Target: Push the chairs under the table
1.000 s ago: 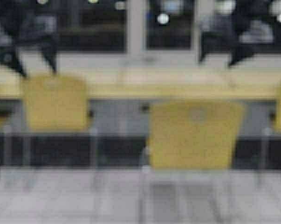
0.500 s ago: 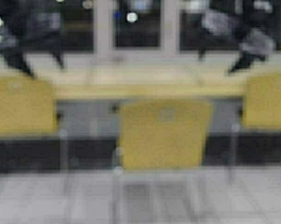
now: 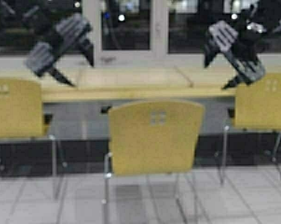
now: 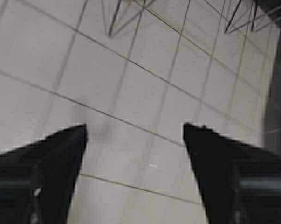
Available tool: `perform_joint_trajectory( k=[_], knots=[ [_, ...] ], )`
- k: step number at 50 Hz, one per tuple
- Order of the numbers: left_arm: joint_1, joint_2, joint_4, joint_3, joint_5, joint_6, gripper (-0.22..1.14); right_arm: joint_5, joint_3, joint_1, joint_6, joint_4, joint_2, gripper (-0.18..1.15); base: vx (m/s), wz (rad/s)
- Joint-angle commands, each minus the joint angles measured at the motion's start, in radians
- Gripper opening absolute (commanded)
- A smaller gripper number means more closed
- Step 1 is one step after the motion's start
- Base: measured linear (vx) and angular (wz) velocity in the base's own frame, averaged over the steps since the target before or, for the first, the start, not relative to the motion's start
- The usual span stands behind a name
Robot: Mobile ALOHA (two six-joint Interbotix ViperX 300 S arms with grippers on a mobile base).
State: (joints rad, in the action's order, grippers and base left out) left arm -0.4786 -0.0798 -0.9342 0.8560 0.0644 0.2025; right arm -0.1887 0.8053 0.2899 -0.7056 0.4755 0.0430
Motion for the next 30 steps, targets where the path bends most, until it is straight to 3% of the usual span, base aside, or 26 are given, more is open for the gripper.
perform_joint_trajectory(
  k=[1, 14, 30],
  knots=[
    [-0.044, 0.071, -0.032, -0.067, 0.012, 0.08, 0.96, -0.008, -0.04, 0.0, -0.02, 0.043, -0.005, 1.0, 0.13, 0.03],
    [-0.1, 0.219, -0.035, -0.184, 0.023, 0.192, 0.95, 0.0, -0.072, 0.0, -0.015, 0.071, 0.017, 1.0, 0.15, 0.02],
    [-0.127, 0.314, -0.08, -0.201, 0.087, 0.336, 0.96, 0.005, -0.077, 0.005, -0.012, 0.071, 0.058, 1.0, 0.21, 0.02]
  ],
)
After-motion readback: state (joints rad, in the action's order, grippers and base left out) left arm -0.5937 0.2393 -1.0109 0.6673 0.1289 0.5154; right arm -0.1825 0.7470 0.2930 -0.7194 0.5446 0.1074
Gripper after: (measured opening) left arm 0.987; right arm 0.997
